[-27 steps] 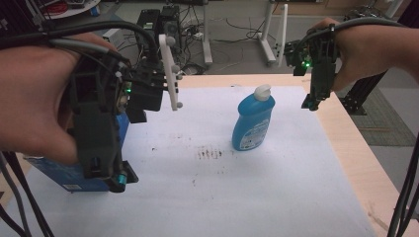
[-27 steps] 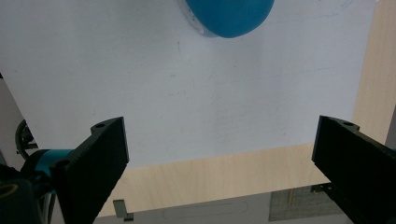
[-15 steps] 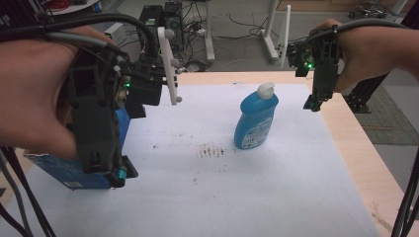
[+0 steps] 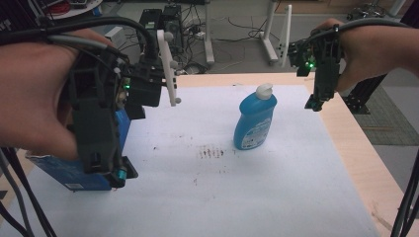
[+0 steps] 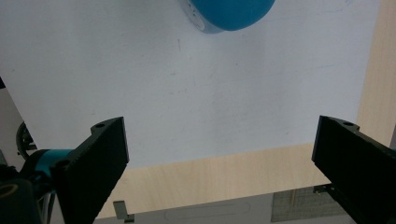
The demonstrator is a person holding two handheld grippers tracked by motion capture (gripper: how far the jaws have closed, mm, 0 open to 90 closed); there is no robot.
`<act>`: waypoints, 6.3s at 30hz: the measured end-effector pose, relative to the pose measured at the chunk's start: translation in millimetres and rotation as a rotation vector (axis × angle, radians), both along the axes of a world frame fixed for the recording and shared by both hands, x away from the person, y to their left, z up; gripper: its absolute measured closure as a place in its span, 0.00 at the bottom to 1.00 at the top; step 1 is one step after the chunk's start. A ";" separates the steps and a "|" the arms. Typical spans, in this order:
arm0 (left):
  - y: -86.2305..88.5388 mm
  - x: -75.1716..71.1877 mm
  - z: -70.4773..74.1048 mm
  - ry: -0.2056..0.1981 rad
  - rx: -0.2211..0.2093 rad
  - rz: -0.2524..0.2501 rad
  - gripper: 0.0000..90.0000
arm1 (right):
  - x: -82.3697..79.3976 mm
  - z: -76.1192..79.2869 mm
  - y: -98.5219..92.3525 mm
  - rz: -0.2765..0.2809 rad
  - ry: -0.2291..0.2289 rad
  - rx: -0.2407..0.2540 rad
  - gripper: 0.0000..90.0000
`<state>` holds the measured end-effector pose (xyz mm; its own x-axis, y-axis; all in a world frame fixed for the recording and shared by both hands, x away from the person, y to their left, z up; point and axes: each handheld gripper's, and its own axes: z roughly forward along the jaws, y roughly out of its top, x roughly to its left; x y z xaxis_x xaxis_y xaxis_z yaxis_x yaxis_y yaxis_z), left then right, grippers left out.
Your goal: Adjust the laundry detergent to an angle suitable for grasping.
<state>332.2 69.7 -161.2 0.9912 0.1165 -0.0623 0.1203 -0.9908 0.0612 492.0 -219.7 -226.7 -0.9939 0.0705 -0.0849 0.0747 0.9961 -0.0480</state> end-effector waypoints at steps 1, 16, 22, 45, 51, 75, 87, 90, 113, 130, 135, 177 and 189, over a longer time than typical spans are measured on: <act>-0.1 -0.3 0.0 0.002 -0.001 0.002 0.02 | -0.2 0.3 0.2 0.000 0.000 0.000 0.03; -3.2 7.7 -10.4 -0.023 -0.057 0.090 0.02 | -7.9 4.0 -5.0 0.006 -0.012 0.012 0.03; -7.1 16.1 -20.6 -0.023 -0.150 0.117 0.02 | -8.4 3.5 -11.0 -0.004 -0.010 0.029 0.03; -39.3 64.0 -41.1 -0.050 -0.353 0.220 0.02 | -11.7 9.6 -16.1 -0.009 -0.020 0.056 0.03; -47.8 78.3 -48.7 -0.062 -0.417 0.250 0.02 | -11.4 7.7 -15.3 -0.010 -0.016 0.047 0.03; -85.7 122.8 -95.1 -0.059 -0.515 0.307 0.02 | -16.8 7.2 -23.7 -0.017 -0.019 0.049 0.03; -105.9 138.7 -116.2 -0.076 -0.560 0.324 0.02 | -21.3 3.5 -38.2 -0.036 -0.013 0.055 0.03; -109.2 141.9 -120.3 -0.082 -0.571 0.333 0.02 | -21.9 3.0 -40.2 -0.045 -0.013 0.057 0.03; -140.6 157.0 -148.1 -0.099 -0.584 0.344 0.02 | -25.6 3.5 -41.3 -0.050 -0.014 0.050 0.03; -154.2 159.3 -160.8 -0.161 -0.561 0.327 0.02 | -23.0 3.1 -41.7 -0.057 -0.017 0.051 0.03; -155.2 159.2 -162.8 -0.166 -0.551 0.320 0.03 | -23.1 2.8 -40.6 -0.051 -0.017 0.046 0.03; -153.8 159.1 -161.1 -0.156 -0.545 0.290 0.32 | -22.2 1.5 -36.6 -0.052 -0.026 0.037 0.03; -155.0 158.1 -161.7 -0.177 -0.534 0.281 0.41 | -21.2 0.5 -38.2 -0.056 -0.025 0.035 0.03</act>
